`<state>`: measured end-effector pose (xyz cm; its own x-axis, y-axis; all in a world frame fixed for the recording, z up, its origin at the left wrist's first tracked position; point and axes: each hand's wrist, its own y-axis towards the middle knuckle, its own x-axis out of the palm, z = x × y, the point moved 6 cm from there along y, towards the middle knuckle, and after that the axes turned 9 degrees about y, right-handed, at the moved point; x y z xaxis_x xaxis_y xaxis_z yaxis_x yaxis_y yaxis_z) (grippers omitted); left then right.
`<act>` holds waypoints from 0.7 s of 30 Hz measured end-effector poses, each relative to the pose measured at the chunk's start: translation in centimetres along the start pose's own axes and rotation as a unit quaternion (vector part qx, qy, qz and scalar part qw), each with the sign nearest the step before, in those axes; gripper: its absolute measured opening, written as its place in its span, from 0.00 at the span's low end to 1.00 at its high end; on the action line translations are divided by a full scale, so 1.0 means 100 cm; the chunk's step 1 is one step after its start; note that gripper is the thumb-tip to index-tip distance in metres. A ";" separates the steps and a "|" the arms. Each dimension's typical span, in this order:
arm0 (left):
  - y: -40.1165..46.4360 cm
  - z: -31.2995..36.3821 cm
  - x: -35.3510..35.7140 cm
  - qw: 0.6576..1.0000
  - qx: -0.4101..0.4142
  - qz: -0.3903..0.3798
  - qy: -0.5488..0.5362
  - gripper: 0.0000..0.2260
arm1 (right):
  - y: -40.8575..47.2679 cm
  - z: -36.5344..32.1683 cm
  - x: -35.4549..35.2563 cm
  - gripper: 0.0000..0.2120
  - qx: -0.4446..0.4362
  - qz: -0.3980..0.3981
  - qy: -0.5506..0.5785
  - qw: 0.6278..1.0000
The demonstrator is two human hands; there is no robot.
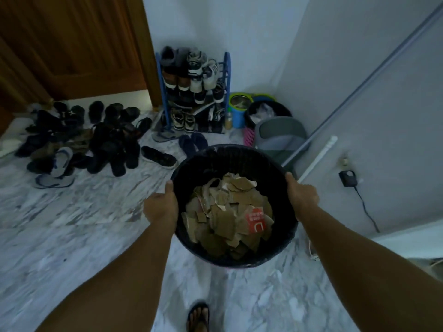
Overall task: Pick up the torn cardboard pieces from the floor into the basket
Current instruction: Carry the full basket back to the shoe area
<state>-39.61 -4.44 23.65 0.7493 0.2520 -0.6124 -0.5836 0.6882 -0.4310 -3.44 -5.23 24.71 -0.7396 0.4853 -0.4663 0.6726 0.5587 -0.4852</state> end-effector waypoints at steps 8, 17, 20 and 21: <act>0.010 0.008 0.169 0.994 0.016 -0.066 0.082 0.25 | 0.136 0.062 -0.046 0.32 0.064 -0.008 -0.056 0.996; -0.008 -0.012 0.351 0.959 0.069 -0.135 0.241 0.06 | 0.324 0.167 -0.090 0.18 0.079 -0.062 -0.149 0.984; -0.011 -0.025 0.407 0.939 0.112 -0.135 0.297 0.06 | 0.364 0.188 -0.100 0.10 0.047 -0.067 -0.215 0.973; -0.010 -0.029 0.423 0.932 0.118 -0.135 0.316 0.06 | 0.374 0.191 -0.099 0.09 0.030 -0.068 -0.237 0.969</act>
<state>-8.26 3.57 -3.75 0.4820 -0.3515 -0.8026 -0.2599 0.8175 -0.5140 29.52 -2.00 -2.91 -0.7361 0.0399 -0.6757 0.5812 0.5490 -0.6007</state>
